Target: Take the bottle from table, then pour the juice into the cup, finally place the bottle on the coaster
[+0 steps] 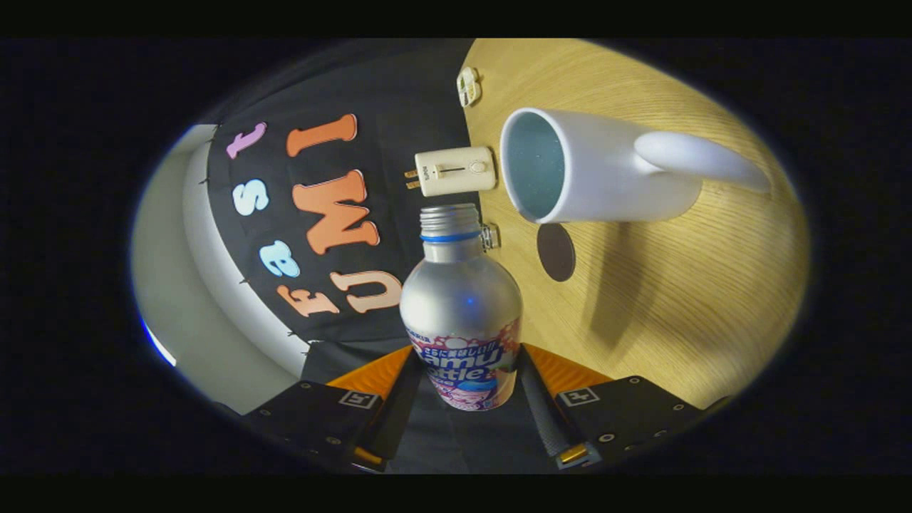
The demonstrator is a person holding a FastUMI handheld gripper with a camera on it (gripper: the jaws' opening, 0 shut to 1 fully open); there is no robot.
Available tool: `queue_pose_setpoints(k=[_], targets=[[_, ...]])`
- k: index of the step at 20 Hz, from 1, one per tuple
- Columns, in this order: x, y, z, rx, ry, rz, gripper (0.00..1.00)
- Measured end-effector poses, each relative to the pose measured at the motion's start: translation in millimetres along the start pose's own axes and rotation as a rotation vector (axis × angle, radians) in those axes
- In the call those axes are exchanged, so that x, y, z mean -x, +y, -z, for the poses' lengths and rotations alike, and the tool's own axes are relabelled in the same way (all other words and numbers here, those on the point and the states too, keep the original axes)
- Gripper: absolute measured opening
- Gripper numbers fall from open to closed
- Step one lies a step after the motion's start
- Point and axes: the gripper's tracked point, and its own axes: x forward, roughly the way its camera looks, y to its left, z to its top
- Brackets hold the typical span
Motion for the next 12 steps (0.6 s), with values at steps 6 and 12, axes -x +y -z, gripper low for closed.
queue_pose_setpoints(k=[6,12], targets=[[2,3,2,-0.094,0.038,-0.010,0.76],[5,10,0,-0.146,0.056,-0.031,0.76]])
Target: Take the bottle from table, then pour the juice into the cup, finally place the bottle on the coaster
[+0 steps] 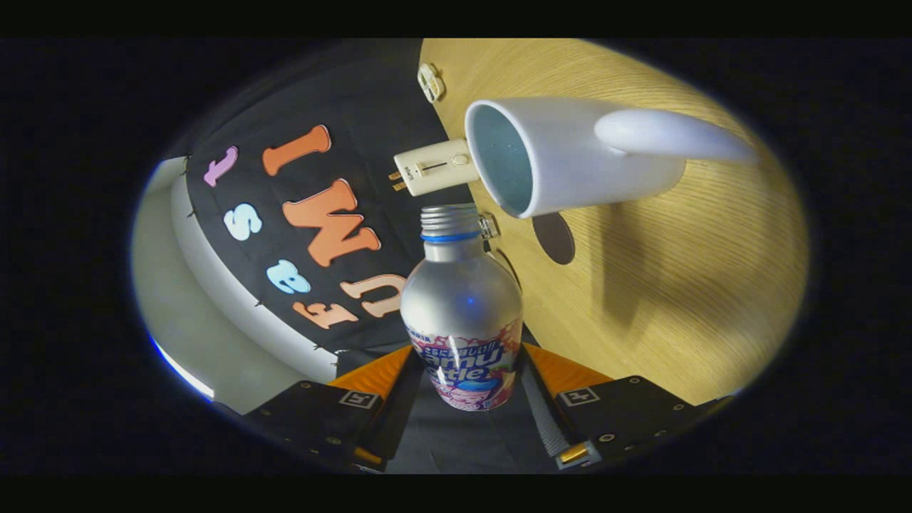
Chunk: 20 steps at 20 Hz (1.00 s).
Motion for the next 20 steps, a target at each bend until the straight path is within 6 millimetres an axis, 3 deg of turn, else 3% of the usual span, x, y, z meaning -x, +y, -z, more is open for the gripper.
queue_pose_setpoints(k=[20], targets=[[17,31,-6,-0.083,0.012,-0.084,0.76]])
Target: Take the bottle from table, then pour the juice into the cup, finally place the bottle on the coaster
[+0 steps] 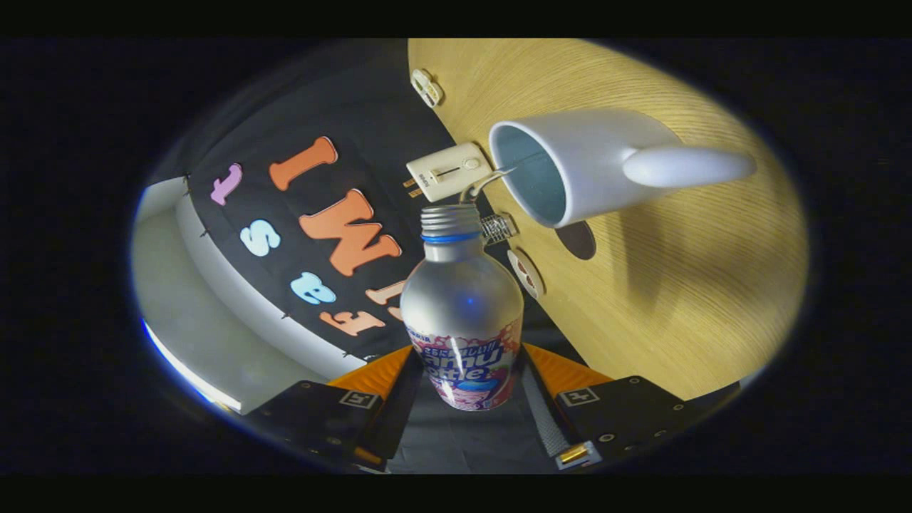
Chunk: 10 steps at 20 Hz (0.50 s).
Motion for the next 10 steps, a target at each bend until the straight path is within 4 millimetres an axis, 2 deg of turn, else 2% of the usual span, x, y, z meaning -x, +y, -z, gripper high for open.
queue_pose_setpoints(k=[10], targets=[[-0.6,0.6,4.4,-0.043,0.023,-0.003,0.76]])
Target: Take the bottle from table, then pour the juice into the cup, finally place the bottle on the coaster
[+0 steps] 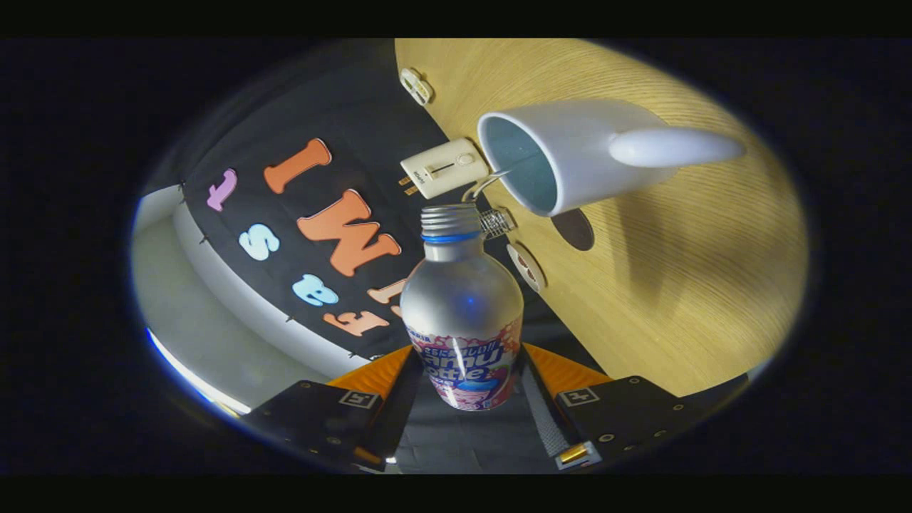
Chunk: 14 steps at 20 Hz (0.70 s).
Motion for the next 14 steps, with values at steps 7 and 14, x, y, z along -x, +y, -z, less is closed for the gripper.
queue_pose_setpoints(k=[7,14], targets=[[0.5,3.7,1.4,-0.024,0.014,-0.007,0.76],[-8.1,-1.4,1.2,-0.043,0.017,-0.006,0.76]])
